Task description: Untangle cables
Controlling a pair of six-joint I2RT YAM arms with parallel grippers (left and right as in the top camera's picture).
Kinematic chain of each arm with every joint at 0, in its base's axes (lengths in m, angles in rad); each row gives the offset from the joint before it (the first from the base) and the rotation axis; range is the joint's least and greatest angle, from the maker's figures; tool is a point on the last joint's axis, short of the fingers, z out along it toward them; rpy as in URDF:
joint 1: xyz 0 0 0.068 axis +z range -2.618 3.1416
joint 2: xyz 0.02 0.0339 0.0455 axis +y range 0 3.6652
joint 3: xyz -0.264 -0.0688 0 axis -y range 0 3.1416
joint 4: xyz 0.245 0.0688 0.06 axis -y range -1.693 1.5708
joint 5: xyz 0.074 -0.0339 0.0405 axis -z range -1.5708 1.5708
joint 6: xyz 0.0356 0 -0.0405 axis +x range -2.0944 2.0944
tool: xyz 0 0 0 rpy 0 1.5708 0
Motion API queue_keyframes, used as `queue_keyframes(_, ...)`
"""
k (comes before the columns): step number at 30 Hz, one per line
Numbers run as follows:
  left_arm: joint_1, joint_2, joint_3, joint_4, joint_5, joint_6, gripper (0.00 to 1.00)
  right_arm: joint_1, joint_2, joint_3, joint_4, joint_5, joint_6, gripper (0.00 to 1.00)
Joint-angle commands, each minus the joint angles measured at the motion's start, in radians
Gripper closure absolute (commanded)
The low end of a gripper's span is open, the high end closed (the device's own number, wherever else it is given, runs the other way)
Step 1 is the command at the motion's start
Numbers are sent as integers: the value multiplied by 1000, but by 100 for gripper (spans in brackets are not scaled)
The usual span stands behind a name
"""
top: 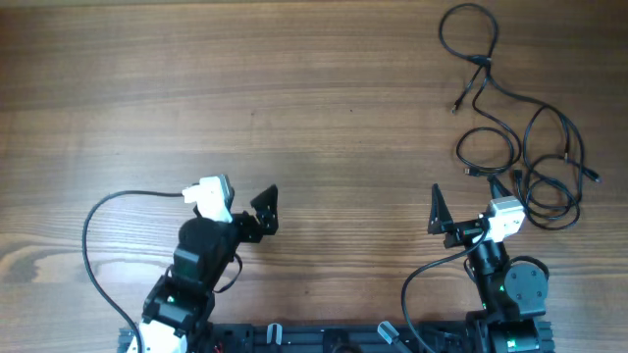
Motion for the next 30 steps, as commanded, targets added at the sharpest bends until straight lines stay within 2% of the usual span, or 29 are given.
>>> queue_keyframes(1, 6, -59, -67, 32, 5, 5, 0, 2, -7, -1, 2, 18, 14, 0)
queue_keyframes(6, 6, -199, -136, 19, 5, 5, 0, 2, -7, -1, 2, 18, 14, 0)
queue_keyframes(12, 6, -476, -136, -188, -7, 31, 0, 2, -7, -1, 2, 18, 14, 0)
queue_keyframes(14, 11, -541, -136, -188, -6, 68, 0, 2, -7, -1, 2, 18, 14, 0)
queue_keyframes(18, 95, -653, -136, -188, -2, 88, 0, 2, -7, -1, 2, 18, 14, 0)
queue_keyframes(25, 283, -661, -136, -185, 81, 89, 0, 2, -7, -1, 2, 18, 14, 0)
queue_keyframes(29, 314, -661, -136, -174, 193, 359, 0, 2, -7, -1, 2, 18, 14, 0)
queue_keyframes(30, 316, -661, -136, -174, 191, 386, 0, 2, -7, -1, 2, 18, 14, 0)
